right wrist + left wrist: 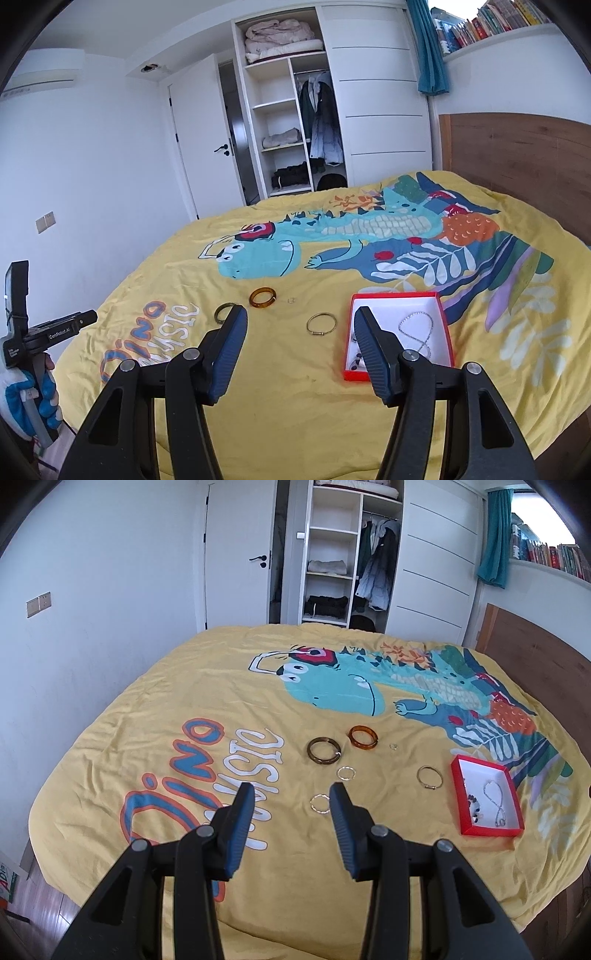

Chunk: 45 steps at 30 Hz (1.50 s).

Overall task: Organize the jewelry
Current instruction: 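Withdraw both grippers from the red box, then move the open left gripper toward the twisted silver hoop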

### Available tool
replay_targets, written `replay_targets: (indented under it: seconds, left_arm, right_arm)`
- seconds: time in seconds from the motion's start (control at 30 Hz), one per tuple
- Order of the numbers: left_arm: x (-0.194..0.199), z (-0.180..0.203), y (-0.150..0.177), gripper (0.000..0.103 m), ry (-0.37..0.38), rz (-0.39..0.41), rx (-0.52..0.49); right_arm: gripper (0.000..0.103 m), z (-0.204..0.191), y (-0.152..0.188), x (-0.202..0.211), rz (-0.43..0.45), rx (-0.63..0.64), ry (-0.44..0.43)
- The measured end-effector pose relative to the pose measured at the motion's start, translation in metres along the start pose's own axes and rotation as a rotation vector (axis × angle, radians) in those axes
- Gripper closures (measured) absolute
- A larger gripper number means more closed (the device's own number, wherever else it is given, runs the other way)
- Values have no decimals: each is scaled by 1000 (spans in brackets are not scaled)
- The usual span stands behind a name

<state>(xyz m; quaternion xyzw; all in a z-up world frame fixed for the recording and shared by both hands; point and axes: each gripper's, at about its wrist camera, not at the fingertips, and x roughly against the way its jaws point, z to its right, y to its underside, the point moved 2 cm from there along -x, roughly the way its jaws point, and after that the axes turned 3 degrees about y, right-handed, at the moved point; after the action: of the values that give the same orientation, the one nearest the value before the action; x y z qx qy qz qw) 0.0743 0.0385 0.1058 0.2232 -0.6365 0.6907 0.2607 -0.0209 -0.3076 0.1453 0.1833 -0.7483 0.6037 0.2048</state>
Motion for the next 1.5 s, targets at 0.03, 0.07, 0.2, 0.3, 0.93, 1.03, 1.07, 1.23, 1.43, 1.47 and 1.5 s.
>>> replay_targets:
  seconds: [0.03, 0.07, 0.2, 0.3, 0.93, 1.03, 1.07, 1.23, 1.43, 1.47, 1.5]
  left_arm:
    - [-5, -1, 1, 63, -1, -7, -2]
    - [-11, -2, 1, 63, -5, -14, -5]
    - [-35, -6, 1, 63, -6, -43, -2]
    - [-53, -9, 1, 63, -11, -61, -1]
    - [-156, -20, 5, 63, 18, -160, 11]
    - [-171, -22, 5, 63, 25, -176, 12]
    - [-177, -24, 5, 63, 27, -180, 15]
    - [-197, -29, 3, 63, 37, -184, 39]
    - [-212, -28, 14, 63, 59, -199, 48]
    - [-213, -27, 17, 63, 65, -202, 46]
    - [-215, -25, 20, 63, 70, -206, 42]
  right_arm:
    - [43, 1, 2, -6, -8, 0, 0]
    - [43, 1, 4, -12, -16, -2, 0]
    - [43, 1, 10, -37, -44, -16, -4]
    - [43, -2, 13, -56, -65, -14, -10]
    - [44, -20, 38, -159, -168, 28, -23]
    - [43, -23, 41, -176, -190, 27, -32]
    - [44, -24, 42, -183, -196, 28, -35]
    - [44, -28, 47, -206, -217, 36, -44]
    - [44, -33, 55, -228, -238, 45, -55]
    - [44, -34, 57, -231, -243, 44, -59]
    - [44, -35, 59, -233, -247, 44, -60]
